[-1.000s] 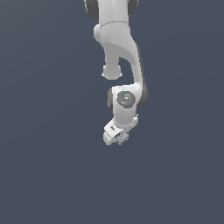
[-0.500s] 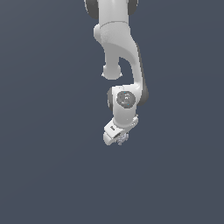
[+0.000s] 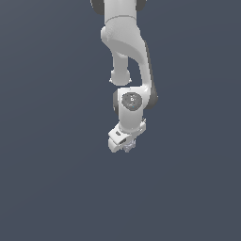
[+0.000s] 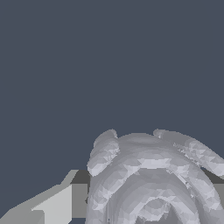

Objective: Pick up the object and move it to a goal position.

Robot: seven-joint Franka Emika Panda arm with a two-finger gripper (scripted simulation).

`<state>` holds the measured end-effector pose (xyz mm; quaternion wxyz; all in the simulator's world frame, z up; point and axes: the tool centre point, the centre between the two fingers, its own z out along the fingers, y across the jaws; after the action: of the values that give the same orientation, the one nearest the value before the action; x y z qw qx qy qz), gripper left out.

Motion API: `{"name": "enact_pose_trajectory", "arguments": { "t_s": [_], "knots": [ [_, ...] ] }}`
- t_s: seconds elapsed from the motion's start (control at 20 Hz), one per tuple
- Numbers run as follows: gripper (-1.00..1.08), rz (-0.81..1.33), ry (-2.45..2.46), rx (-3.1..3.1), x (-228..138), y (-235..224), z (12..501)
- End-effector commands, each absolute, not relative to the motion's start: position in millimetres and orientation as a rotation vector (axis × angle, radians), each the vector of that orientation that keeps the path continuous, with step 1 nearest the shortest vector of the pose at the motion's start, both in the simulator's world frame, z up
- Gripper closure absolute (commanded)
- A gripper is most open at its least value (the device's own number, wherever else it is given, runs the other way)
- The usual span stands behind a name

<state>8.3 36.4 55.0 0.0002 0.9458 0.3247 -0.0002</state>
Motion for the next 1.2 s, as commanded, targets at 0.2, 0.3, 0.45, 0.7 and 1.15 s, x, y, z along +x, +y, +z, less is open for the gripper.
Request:
{"name": "enact_pose_trajectory", "arguments": {
  "t_s": [0.2,0.3,0.45,0.7,1.15],
  "knots": [
    [1.08,0.000,1.019,2.970,-12.3,12.9,82.2],
    [1.08,0.000,1.019,2.970,-21.1,3.0,93.7],
    [1.08,0.000,1.019,2.970,-36.1,-14.0,113.6],
    [1.08,0.000,1.019,2.970,-61.5,-43.1,148.1],
    [1.08,0.001,1.020,2.972,-94.8,-83.4,196.1]
  ]
}}
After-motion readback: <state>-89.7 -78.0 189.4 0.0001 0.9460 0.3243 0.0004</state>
